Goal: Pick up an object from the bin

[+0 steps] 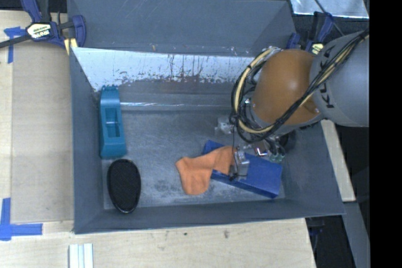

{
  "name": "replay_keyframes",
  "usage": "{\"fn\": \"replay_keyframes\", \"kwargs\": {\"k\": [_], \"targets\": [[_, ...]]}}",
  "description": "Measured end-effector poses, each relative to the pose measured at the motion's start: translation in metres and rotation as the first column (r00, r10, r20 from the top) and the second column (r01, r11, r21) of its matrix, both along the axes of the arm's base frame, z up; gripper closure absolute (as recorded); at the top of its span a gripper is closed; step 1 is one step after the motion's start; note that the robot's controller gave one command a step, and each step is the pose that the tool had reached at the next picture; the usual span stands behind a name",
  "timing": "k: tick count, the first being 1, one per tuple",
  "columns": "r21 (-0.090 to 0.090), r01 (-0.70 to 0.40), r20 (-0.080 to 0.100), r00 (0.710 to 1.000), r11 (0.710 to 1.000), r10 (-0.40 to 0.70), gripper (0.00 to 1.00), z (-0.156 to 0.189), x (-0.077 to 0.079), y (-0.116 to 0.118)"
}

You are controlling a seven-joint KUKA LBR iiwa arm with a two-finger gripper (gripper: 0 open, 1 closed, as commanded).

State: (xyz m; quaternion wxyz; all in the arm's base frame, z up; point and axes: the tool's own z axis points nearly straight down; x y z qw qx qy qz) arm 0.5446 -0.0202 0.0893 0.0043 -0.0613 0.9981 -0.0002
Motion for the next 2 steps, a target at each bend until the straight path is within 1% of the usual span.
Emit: {"fn": "replay_keyframes", "kwargs": {"k": [1, 2], "targets": [[0.001, 0.025, 0.009, 1.0, 1.0, -0.025, 1.0, -0.0151, 0.0078, 0.0035], [0.001, 0.025, 0.009, 1.0, 1.0, -0.025, 1.0, -0.0153, 0.0078, 0.0035]]}}
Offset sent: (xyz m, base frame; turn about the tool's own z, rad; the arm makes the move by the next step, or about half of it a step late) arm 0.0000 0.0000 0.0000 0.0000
